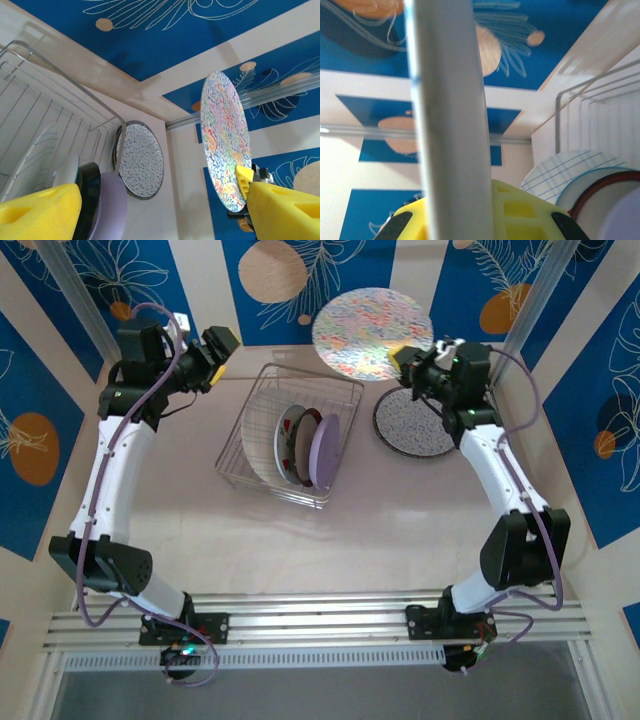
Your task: Unload the plates from the dish rack
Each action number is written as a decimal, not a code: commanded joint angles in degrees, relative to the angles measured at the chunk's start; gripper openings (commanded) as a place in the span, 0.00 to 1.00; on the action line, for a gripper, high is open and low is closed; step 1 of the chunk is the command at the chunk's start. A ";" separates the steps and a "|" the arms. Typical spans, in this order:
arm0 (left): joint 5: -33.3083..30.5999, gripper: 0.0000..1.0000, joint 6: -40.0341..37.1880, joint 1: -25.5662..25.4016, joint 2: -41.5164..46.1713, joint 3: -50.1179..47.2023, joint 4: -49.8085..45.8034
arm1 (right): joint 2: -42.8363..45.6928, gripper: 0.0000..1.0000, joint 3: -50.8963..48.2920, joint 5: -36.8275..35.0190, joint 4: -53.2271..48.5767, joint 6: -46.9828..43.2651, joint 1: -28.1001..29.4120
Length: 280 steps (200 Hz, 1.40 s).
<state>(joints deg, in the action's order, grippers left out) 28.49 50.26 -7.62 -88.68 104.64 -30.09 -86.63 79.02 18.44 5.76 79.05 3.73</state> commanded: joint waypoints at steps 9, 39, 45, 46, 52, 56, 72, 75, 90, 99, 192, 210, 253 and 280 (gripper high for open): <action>-4.08 0.87 -9.16 -2.76 0.88 3.62 -3.18 | 5.59 0.00 -4.79 0.98 0.93 -2.86 -5.31; -6.04 0.88 -14.37 -5.28 0.79 5.22 -3.58 | 8.69 0.00 -10.02 0.57 0.92 -4.24 -9.90; -6.36 0.88 -15.28 -5.79 0.88 5.43 -3.64 | 9.19 0.00 -11.12 0.46 1.24 -4.22 -10.57; -6.44 0.88 -15.50 -5.90 0.88 5.46 -3.70 | 9.33 0.00 -11.36 0.46 1.30 -4.19 -10.71; -6.88 0.88 -16.64 -6.46 0.96 5.73 -4.00 | 9.71 0.00 -12.40 0.30 1.77 -4.24 -11.35; -7.36 0.88 -17.46 -6.86 0.97 5.89 -4.17 | 9.99 0.00 -12.98 0.24 1.94 -4.36 -11.72; -8.67 0.88 -20.39 -8.38 1.46 6.10 -4.69 | 10.70 0.00 -15.15 -0.12 2.29 -5.12 -12.98; -8.90 0.88 -20.82 -8.63 1.48 6.10 -4.76 | 10.84 0.00 -15.59 -0.22 2.48 -5.33 -13.22; -10.21 0.88 -23.28 -10.00 1.97 6.10 -5.15 | 11.18 0.00 -17.83 -0.55 3.23 -5.92 -14.12; -10.99 0.89 -24.78 -10.76 2.24 6.10 -5.33 | 11.21 0.00 -19.22 -0.68 4.21 -6.15 -14.64; -17.17 0.90 -31.67 -17.04 3.52 5.51 -6.98 | 8.69 0.00 -30.41 -1.32 11.20 -7.94 -19.78; -18.34 0.90 -32.26 -18.61 3.61 5.30 -7.17 | 7.43 0.00 -31.60 -1.05 12.23 -8.42 -20.40; -21.70 0.90 -34.07 -21.92 4.44 4.44 -7.07 | 3.96 0.00 -32.26 -0.68 13.48 -9.35 -21.00; -23.47 0.90 -35.02 -23.32 5.06 3.95 -7.35 | 1.34 0.00 -32.09 -0.34 14.76 -9.45 -21.20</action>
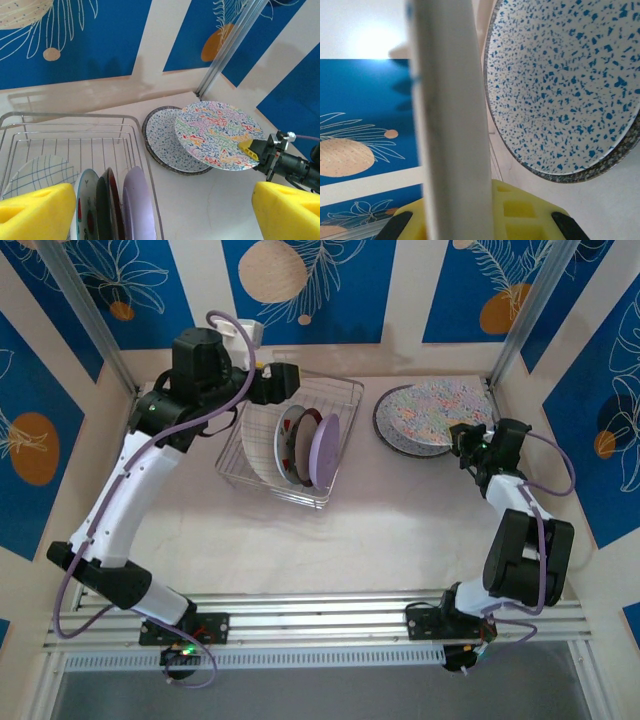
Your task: Unload the plates from the dish rack
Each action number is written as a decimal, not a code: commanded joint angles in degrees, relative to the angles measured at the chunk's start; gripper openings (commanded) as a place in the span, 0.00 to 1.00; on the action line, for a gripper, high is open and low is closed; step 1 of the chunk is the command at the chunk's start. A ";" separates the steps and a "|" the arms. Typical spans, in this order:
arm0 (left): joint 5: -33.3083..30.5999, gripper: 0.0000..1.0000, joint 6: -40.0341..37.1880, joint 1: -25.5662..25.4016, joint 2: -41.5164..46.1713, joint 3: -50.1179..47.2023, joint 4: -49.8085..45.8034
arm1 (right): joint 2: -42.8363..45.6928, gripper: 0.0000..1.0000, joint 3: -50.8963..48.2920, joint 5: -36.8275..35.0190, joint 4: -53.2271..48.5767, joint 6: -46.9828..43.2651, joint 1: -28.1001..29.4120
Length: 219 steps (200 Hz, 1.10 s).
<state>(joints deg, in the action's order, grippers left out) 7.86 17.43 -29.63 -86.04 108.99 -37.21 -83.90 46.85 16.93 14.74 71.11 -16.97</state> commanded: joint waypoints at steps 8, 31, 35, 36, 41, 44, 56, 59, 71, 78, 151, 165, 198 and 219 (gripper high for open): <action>-3.01 0.91 -2.29 -1.56 2.59 -0.57 -0.23 | -2.27 0.00 0.21 1.25 6.13 -1.44 -0.49; -3.03 0.91 -2.02 -1.78 2.96 -1.18 -0.41 | -4.69 0.00 0.67 1.69 6.96 -1.52 -0.36; -3.02 0.90 -2.04 -1.86 2.98 -1.23 -0.45 | -5.05 0.00 0.70 1.77 7.16 -1.50 -0.42; -3.02 0.91 -1.96 -1.89 2.98 -1.28 -0.47 | -5.14 0.00 0.74 1.78 7.19 -1.55 -0.43; -3.06 0.91 -1.88 -1.94 3.02 -1.32 -0.54 | -5.48 0.00 0.78 1.79 7.53 -1.57 -0.43; -3.11 0.90 -1.94 -2.00 3.06 -1.32 -0.58 | -5.76 0.00 0.83 1.84 7.72 -1.63 -0.43; -3.11 0.91 -1.91 -2.18 3.31 -1.32 -0.83 | -6.81 0.00 1.31 1.96 7.76 -1.82 -0.52; -3.19 0.91 -1.88 -2.19 3.33 -1.32 -0.96 | -7.07 0.00 1.46 2.11 7.72 -1.85 -0.50; -3.42 0.90 -1.89 -2.28 3.59 -1.32 -1.27 | -8.36 0.00 2.03 2.50 7.84 -2.03 -0.52; -3.46 0.90 -1.97 -2.23 3.73 -1.32 -1.45 | -9.03 0.00 2.27 2.64 8.05 -2.03 -0.52; -4.25 0.91 -2.13 -2.36 4.35 -1.15 -3.16 | -15.54 0.00 4.90 3.99 10.36 -1.69 0.18; -4.43 0.91 -2.08 -2.36 4.30 -1.06 -3.54 | -16.74 0.00 5.35 4.18 10.90 -1.27 0.35; -4.69 0.91 -2.03 -2.37 4.30 -1.06 -3.92 | -19.31 0.02 6.69 4.78 11.27 -0.91 0.67; -4.87 0.91 -1.87 -2.34 4.22 -0.97 -4.17 | -20.66 0.04 7.75 5.21 11.10 -0.95 1.06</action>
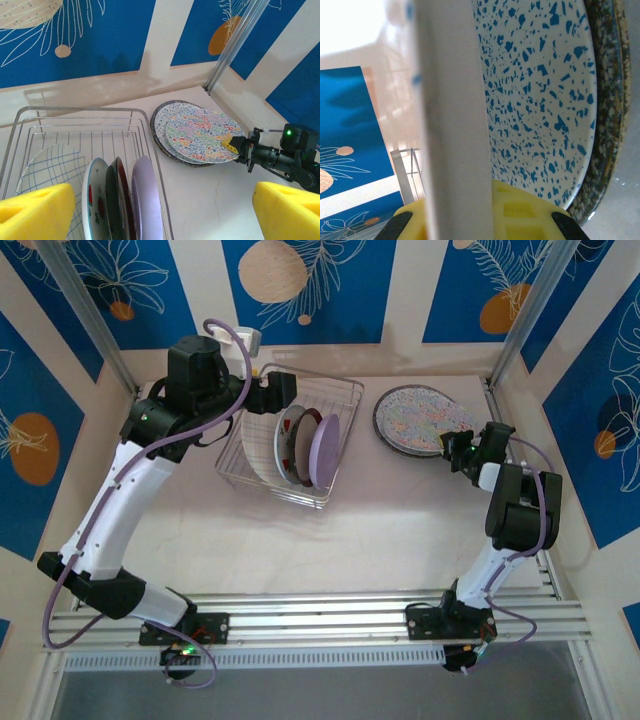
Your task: Unload the plates from the dish rack
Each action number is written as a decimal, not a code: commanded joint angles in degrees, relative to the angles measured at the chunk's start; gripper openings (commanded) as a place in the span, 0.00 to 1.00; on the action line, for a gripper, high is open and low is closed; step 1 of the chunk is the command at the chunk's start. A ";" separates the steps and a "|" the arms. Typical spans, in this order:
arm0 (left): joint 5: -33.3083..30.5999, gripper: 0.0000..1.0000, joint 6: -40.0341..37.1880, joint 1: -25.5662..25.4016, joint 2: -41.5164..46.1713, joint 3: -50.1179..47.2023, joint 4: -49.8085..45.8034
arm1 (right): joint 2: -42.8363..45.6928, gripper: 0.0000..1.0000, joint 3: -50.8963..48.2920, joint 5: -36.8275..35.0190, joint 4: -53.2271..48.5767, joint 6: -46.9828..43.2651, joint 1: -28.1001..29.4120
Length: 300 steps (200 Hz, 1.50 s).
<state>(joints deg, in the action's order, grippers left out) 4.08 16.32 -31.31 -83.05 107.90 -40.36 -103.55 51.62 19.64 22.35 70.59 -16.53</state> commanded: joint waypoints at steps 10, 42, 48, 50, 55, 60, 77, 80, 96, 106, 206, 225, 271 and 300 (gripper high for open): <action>-1.17 0.91 -0.65 -0.68 1.22 0.12 -1.00 | -1.48 0.06 3.48 2.55 3.17 -0.45 0.84; -1.35 0.91 -0.49 -0.68 1.22 0.06 -1.11 | -2.31 0.16 4.58 2.42 0.90 -0.79 1.33; -1.35 0.91 -0.45 -0.68 1.22 0.03 -1.10 | -2.36 0.20 4.72 2.42 0.47 -0.88 1.41; -1.35 0.91 -0.46 -0.68 1.22 0.03 -1.12 | -2.36 0.20 4.72 2.42 0.40 -0.88 1.41; -1.37 0.91 -0.38 -0.68 1.24 0.03 -1.04 | -2.45 0.24 4.94 2.38 0.05 -1.02 1.55; -1.35 0.91 -0.32 -0.68 1.22 0.03 -1.00 | -2.53 0.28 5.11 2.34 -0.53 -1.06 1.59; -1.35 0.91 -0.31 -0.68 1.26 -0.05 -0.90 | -2.62 0.37 5.92 2.31 -2.86 -1.33 1.73; -1.35 0.91 -0.27 -0.64 1.22 -0.05 -0.88 | -2.62 0.38 6.03 2.25 -3.22 -1.33 1.76; -1.35 0.91 -0.21 -0.68 1.31 -0.14 -0.83 | -2.58 0.43 6.64 2.10 -5.49 -1.55 1.77; -1.26 0.91 -0.18 -0.68 1.31 -0.14 -0.85 | -2.39 0.46 6.96 1.84 -6.76 -1.64 1.75; -1.30 0.91 0.23 -0.68 1.57 -0.85 -0.59 | -1.52 0.66 14.83 -3.04 -27.43 -1.99 1.95; -1.44 0.92 0.17 -0.67 1.58 -0.67 -0.51 | -2.00 0.68 16.71 -3.77 -31.35 -2.19 2.03; -1.35 0.92 0.25 -0.68 1.65 -0.65 -0.60 | -2.60 0.71 20.15 -5.33 -39.19 -2.38 2.30; -1.27 0.92 0.30 -0.67 1.75 -0.59 -0.68 | -3.14 0.72 22.10 -5.84 -43.34 -2.52 2.38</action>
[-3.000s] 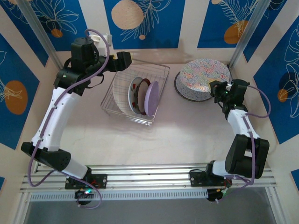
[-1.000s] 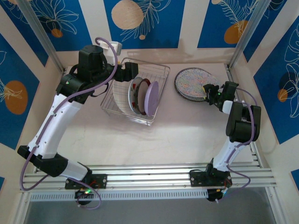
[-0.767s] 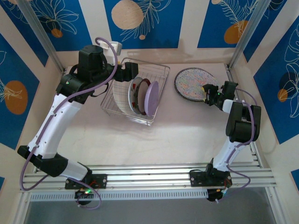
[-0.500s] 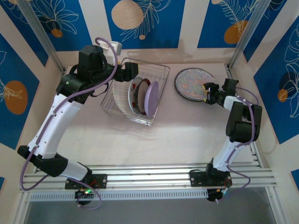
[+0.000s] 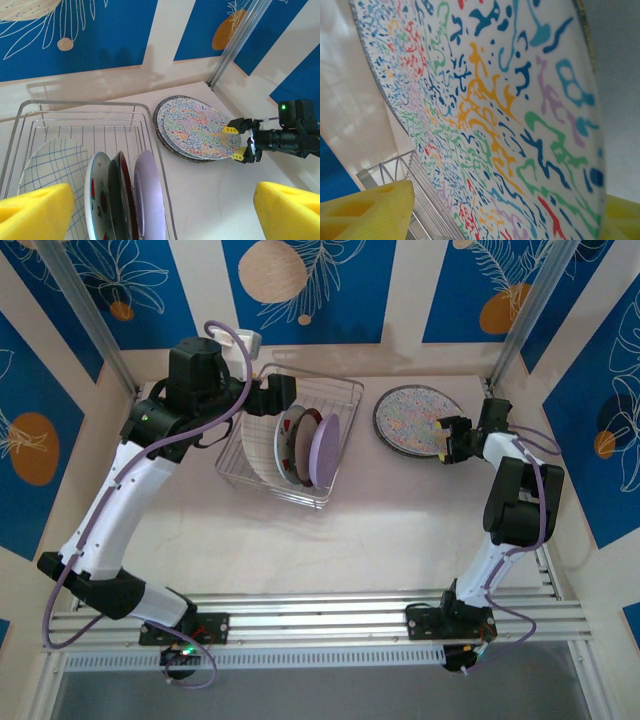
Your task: Unload the plates from the dish rack
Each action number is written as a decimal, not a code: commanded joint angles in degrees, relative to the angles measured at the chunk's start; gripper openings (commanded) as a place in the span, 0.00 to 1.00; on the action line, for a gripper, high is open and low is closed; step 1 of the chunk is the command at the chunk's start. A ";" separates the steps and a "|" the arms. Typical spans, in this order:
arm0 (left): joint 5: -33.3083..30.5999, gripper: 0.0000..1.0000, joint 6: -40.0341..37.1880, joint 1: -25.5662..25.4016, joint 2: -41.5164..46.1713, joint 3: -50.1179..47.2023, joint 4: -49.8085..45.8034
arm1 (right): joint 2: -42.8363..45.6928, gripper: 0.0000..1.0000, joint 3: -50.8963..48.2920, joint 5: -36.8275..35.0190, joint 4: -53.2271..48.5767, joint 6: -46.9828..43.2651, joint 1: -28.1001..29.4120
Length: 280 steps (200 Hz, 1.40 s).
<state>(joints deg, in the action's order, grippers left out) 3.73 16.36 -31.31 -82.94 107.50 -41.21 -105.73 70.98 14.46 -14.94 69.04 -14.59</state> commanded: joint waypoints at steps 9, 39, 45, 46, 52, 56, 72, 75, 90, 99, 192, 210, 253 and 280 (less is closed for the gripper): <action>-0.91 0.92 0.25 -0.67 1.64 -0.19 0.17 | -1.22 0.72 3.42 -0.73 -7.03 -1.01 0.44; -0.91 0.92 0.44 -0.68 1.73 -0.08 -0.12 | -2.06 0.73 5.50 -1.09 -10.03 -1.10 0.46; -0.93 0.92 0.49 -0.68 1.75 -0.06 -0.27 | -2.23 0.73 5.85 -1.16 -10.53 -1.10 0.52; -0.92 0.92 0.46 -0.68 1.74 -0.08 -0.32 | -2.30 0.73 5.93 -1.22 -10.67 -1.10 0.53; -1.00 0.92 0.43 -0.65 1.74 -0.10 -0.45 | -2.52 0.73 6.34 -1.34 -11.46 -1.10 0.53; -1.05 0.92 0.44 -0.64 1.76 -0.10 -0.66 | -2.69 0.73 6.53 -1.36 -11.91 -1.10 0.53; -1.24 0.92 0.45 -0.67 1.90 -0.10 -1.00 | -3.23 0.73 7.36 -1.36 -13.29 -1.00 0.53; -1.26 0.92 0.44 -0.66 1.94 -0.10 -1.06 | -3.34 0.73 7.47 -1.34 -13.41 -0.93 0.53; -1.43 0.92 0.36 -0.68 2.08 -0.10 -1.26 | -3.61 0.73 7.92 -1.60 -14.26 -0.86 0.58; -1.46 0.92 0.42 -0.68 2.08 -0.10 -1.33 | -3.76 0.73 8.22 -1.71 -14.67 -0.92 0.61; -1.35 0.92 0.63 -0.66 1.73 0.43 -2.20 | -5.40 0.74 11.88 -2.68 -19.95 -0.15 0.97; -1.27 0.92 0.76 -0.68 1.72 0.43 -2.38 | -5.96 0.75 12.59 -2.59 -20.39 0.28 0.97; -1.51 0.92 0.63 -0.68 1.74 0.73 -2.90 | -6.68 0.75 14.02 -2.38 -21.01 0.84 0.97; -2.09 0.92 0.78 -0.68 0.79 2.32 -5.11 | -5.51 0.75 14.72 -3.86 -21.80 0.81 1.05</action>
<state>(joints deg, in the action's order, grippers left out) 2.92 16.56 -31.31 -82.15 107.53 -43.42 -111.57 83.79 11.90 -34.09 69.12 -13.93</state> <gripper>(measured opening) 0.924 0.748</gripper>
